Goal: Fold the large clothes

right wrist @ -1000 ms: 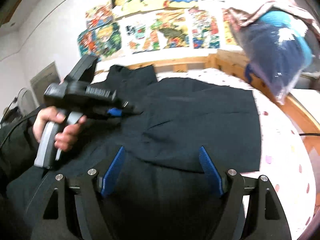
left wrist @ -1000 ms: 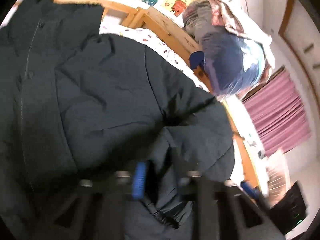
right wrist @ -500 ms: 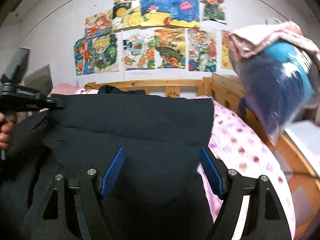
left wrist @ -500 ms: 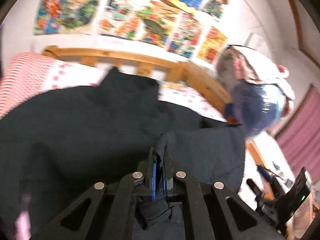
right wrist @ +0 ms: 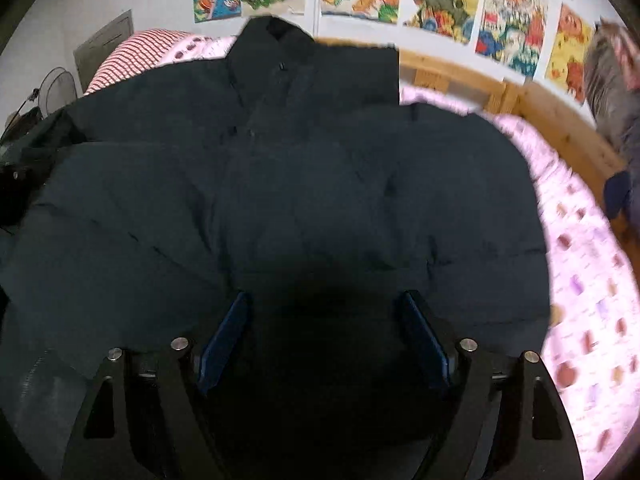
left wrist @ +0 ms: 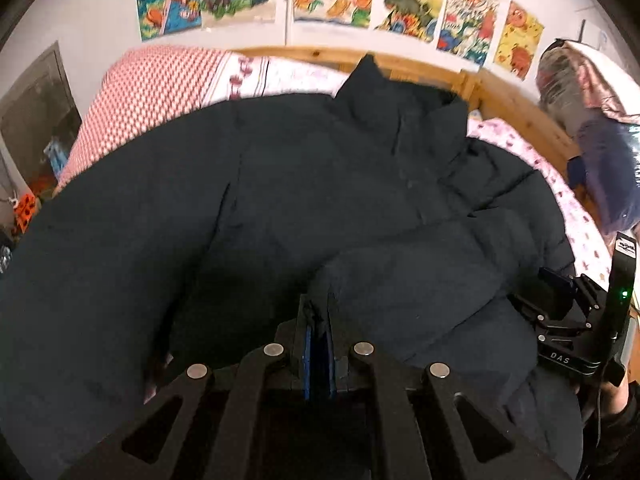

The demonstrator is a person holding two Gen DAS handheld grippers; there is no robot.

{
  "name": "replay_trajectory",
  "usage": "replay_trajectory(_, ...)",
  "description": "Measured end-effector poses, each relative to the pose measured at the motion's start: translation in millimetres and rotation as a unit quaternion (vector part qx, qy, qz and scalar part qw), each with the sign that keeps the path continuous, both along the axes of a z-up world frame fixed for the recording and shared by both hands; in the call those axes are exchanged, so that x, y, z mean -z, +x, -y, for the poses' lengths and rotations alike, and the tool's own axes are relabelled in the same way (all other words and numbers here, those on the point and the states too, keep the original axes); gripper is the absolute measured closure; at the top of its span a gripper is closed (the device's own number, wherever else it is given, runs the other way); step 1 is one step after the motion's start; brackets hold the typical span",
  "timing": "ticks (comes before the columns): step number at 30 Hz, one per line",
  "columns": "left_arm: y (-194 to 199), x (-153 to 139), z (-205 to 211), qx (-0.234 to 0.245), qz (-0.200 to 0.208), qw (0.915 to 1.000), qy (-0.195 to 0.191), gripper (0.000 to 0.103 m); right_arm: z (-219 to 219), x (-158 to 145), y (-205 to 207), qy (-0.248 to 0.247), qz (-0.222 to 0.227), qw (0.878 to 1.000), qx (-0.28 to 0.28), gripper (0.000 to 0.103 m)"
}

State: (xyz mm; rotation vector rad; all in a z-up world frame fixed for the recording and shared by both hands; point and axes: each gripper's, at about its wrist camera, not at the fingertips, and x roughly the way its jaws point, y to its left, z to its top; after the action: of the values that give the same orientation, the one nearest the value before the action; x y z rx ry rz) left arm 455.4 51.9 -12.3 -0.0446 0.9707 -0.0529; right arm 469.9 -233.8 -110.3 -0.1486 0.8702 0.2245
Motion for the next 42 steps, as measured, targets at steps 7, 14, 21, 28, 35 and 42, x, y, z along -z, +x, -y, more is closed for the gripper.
replay_trajectory(7, -1, 27, -11, -0.015, -0.015, 0.9989, -0.042, 0.091, -2, 16, -9, 0.001, 0.009, 1.000, 0.007, 0.025)
replay_trajectory(14, -50, -14, -48, -0.060, 0.047, 0.9888, -0.128, 0.027, 2, -14, -38, 0.000, 0.058, 0.998, 0.019, 0.025)
replay_trajectory(21, -143, -29, -98, -0.164, 0.078, 0.9694, -0.166, 0.018, -34, -56, -69, -0.009, 0.089, 0.995, -0.032, 0.024)
replay_trajectory(28, -227, 5, -158, -0.324, 0.071, 0.9029, -0.273, 0.014, -95, -86, -82, -0.001, 0.106, 0.989, -0.106, 0.024)
replay_trajectory(35, -246, 26, -190, -0.426, 0.113, 0.8419, -0.312, 0.014, -132, -90, -64, -0.007, 0.102, 0.989, -0.104, 0.024)
replay_trajectory(42, -243, 27, -207, -0.461, 0.146, 0.8303, -0.278, 0.059, -159, -50, -48, -0.029, 0.050, 0.992, -0.111, 0.024)
